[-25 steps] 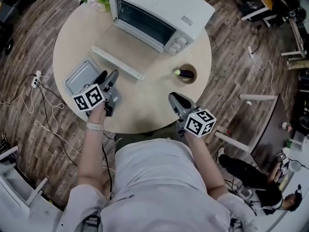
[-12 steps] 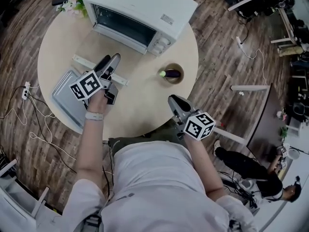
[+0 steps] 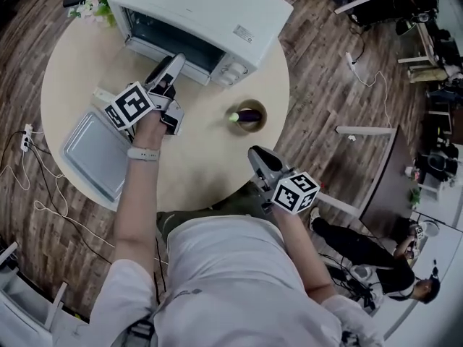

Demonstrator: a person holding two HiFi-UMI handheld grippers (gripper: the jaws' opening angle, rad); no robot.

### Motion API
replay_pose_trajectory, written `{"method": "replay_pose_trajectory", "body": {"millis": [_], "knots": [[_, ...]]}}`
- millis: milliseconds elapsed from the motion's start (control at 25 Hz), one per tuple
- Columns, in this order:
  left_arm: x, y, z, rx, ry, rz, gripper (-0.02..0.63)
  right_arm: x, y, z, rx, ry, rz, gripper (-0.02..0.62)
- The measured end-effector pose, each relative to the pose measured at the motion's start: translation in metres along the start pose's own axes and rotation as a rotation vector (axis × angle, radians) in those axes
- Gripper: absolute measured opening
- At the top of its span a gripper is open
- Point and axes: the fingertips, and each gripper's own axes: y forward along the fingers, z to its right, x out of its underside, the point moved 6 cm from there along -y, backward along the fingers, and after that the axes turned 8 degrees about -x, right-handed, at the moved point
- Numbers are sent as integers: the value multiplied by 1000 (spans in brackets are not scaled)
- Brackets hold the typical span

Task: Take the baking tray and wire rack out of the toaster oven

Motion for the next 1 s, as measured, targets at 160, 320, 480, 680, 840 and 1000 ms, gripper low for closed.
{"method": "replay_pose_trajectory", "body": {"millis": [160,320,480,680,840,1000], "knots": [[-5,23,-12,38,-83,25,249,-4,0,8,16,4,-13,49],[-5,41,-29,85,-208,54,204,-8,1,15,35,13,-26,49],[-4,59,-29,175,-351,83,193,-10,1,21,55,20,-33,49],[-5,81,-35,203,-387,97,172,-10,-2,29,81,36,-44,49],[-8,96,-41,205,-411,110,164,-9,-4,33,97,45,-47,49],[-14,108,-46,218,-444,121,144,-8,-5,36,110,53,-46,49]]}}
